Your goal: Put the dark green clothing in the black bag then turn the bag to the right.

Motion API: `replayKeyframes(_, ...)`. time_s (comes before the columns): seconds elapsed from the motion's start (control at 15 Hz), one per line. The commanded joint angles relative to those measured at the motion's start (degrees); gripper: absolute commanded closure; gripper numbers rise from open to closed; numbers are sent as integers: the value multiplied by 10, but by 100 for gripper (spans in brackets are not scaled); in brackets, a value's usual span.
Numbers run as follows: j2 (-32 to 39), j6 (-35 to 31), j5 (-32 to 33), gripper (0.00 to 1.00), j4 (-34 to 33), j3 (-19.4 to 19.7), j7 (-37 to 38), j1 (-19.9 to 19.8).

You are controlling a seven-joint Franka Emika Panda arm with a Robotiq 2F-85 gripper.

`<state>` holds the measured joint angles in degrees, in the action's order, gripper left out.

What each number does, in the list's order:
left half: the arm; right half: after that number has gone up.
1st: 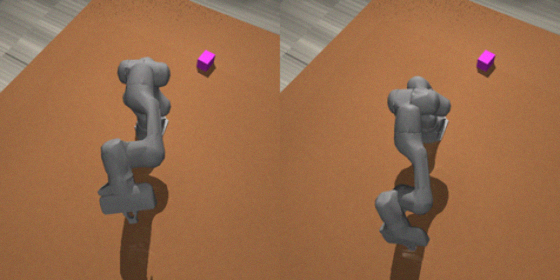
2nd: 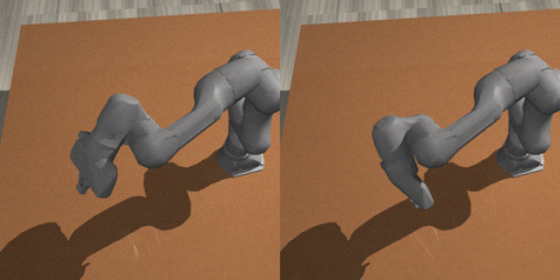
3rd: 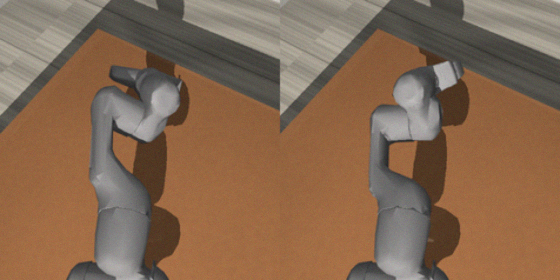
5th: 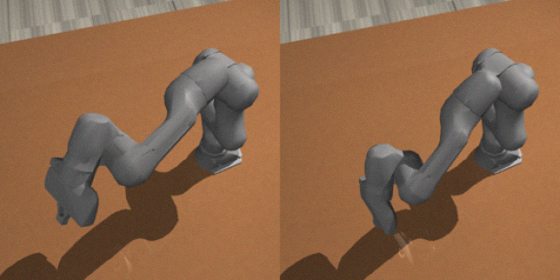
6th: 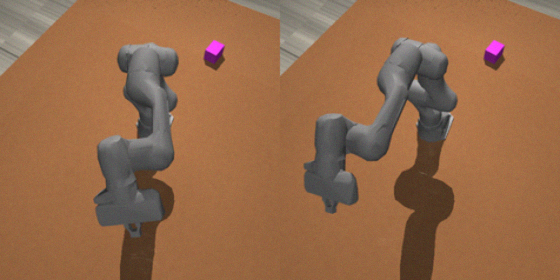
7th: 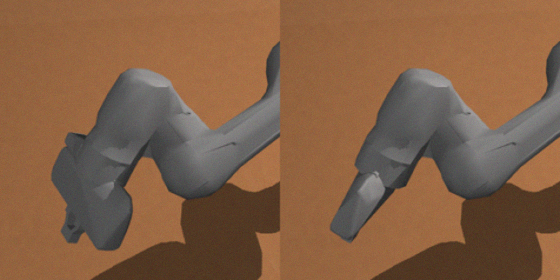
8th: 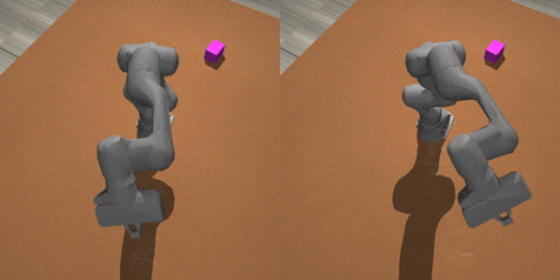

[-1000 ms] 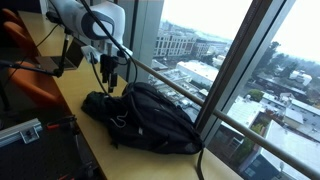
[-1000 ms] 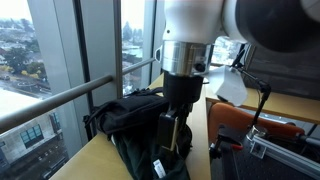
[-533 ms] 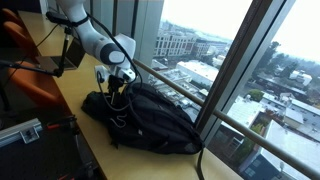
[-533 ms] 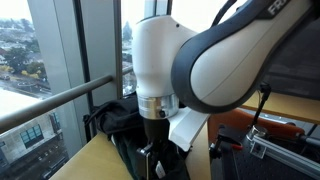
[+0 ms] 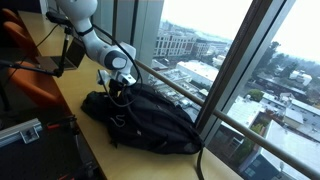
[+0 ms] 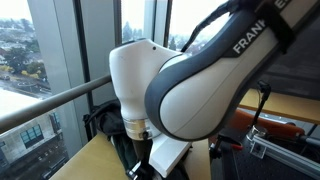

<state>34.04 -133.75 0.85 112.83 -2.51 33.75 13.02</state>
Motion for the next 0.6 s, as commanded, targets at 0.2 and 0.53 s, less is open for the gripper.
replayKeyframes(0.2,-81,0,26,88,39,50,10,5)
replayKeyframes(0.53,-162,5,171,98,51,97,33,16)
